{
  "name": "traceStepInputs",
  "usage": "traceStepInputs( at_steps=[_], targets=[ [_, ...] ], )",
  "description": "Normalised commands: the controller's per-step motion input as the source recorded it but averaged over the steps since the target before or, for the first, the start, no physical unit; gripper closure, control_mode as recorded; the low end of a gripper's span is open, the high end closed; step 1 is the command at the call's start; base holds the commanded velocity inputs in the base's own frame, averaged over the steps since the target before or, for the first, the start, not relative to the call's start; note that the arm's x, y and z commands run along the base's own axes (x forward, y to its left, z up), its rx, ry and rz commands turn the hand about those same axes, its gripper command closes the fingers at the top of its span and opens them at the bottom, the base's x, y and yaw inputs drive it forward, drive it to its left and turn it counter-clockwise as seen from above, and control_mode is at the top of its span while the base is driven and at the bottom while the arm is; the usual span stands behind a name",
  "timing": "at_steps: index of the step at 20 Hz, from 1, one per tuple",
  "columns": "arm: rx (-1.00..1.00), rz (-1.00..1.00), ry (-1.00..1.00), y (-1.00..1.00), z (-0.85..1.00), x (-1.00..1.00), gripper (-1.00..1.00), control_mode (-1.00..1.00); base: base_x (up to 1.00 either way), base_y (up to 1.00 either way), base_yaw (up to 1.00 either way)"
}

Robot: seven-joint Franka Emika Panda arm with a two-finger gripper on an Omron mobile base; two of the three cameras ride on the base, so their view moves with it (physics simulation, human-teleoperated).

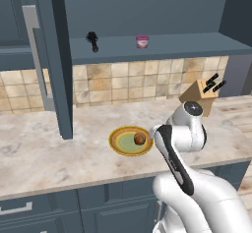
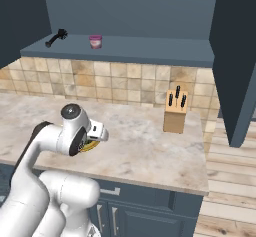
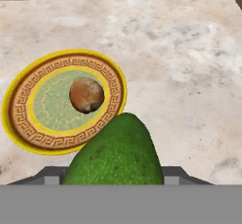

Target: Pick the avocado and bread from the counter and place them on the plate. Then pick the jam from the cabinet and place it next to the plate. Lastly close the cabinet door.

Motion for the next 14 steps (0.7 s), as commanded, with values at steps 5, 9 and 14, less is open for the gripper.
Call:
traceStepInputs(
  at_steps=[5, 9, 14],
  targets=[
    [0.00, 0.04, -0.06, 0.54, 0.03, -0.14, 1.00, -1.00, 0.00, 0.00, 0.00],
    [0.00, 0.04, -0.06, 0.53, 0.00, 0.00, 1.00, -1.00, 0.00, 0.00, 0.00],
    [0.00, 0.04, -0.03, 0.46, 0.00, 0.01, 1.00, -1.00, 0.00, 0.00, 0.00]
  ],
)
